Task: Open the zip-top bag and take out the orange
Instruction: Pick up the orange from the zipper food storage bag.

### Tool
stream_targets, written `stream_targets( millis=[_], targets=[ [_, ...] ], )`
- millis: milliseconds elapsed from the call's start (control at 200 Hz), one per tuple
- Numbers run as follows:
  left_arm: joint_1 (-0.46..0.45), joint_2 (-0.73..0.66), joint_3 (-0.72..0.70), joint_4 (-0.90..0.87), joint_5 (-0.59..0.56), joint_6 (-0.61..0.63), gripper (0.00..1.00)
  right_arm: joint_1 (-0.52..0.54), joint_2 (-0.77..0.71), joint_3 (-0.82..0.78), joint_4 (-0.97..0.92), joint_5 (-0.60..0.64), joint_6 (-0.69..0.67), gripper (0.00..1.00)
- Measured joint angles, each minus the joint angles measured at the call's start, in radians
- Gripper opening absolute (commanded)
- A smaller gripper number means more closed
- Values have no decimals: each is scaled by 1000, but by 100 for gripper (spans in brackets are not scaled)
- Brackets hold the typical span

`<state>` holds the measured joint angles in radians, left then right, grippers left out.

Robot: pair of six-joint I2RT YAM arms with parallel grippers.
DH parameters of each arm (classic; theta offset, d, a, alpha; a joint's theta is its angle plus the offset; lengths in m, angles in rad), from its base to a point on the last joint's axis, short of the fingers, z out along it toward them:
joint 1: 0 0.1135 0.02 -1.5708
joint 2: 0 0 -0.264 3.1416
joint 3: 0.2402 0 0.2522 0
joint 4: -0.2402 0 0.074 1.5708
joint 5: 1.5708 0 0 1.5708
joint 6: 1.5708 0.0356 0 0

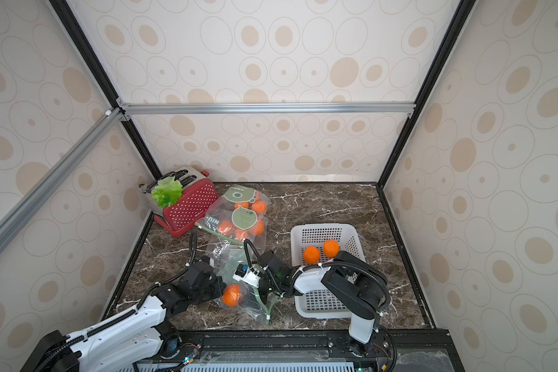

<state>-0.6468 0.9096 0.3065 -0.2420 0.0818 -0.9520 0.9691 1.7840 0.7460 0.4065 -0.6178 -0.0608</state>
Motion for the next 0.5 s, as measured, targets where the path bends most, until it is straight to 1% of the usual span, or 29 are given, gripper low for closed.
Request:
stream_targets(
  millis=[200,270,295,315,366,441,501],
  targets=[
    [1,4,-17,35,3,-11,0,11,38,0,88,6,40,80],
    [1,11,-23,52,6,-16,0,24,60,5,117,5,54,82],
    [0,14,-25,57,8,-18,0,28,70,8,128,6,62,83],
    [1,17,-27,62,8,-20,0,32,78,10,139,6,65,89],
    [1,23,-31,71,11,-22,0,40,95,15,163,8,76,91],
    [0,33,-34,79,17,-25,0,50,111,17,194,8,93,91],
    [0,39,-35,86,22,-26,0,54,113,17,209,9,99,87]
  ],
)
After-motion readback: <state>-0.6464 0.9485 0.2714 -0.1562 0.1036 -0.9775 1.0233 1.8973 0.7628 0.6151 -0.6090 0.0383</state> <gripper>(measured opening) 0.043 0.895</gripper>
